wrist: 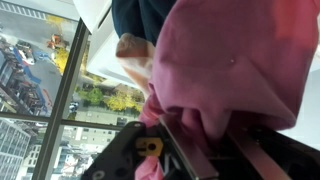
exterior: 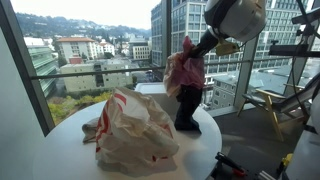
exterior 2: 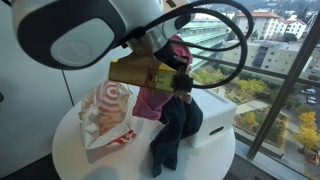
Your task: Put the shirts in the plastic
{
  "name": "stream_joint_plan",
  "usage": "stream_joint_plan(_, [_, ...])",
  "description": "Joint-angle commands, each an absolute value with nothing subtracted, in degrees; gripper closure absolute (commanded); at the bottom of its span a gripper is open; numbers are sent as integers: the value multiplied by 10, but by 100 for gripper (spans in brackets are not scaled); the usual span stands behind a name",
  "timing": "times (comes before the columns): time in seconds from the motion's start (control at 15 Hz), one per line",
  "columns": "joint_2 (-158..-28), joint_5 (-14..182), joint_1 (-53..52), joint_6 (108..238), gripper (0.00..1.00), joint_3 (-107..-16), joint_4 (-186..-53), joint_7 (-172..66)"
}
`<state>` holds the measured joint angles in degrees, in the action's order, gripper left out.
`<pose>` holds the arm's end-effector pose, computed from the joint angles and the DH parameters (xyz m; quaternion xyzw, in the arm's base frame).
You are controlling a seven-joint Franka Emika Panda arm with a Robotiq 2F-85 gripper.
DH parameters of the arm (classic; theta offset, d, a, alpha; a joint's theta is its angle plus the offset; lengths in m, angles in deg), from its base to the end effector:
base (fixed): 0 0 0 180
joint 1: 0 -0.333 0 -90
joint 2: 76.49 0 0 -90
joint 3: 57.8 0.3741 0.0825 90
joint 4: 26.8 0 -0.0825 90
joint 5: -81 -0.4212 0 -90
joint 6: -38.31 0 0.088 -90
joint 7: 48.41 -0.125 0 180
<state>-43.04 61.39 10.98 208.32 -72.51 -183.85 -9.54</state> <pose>0.3596 -0.2033 0.4898 0.9146 -0.0464 0.3975 0.0580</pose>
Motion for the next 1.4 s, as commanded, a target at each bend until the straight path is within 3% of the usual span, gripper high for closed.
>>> stream_joint_plan(0.0, [-355, 601, 122, 2089, 95, -699, -1842, -95])
stream_joint_plan(0.6, [-304, 604, 125, 2062, 95, -674, -1843, -101])
stream_joint_plan(1.33, [-178, 599, 115, 2112, 95, -542, -1843, -216])
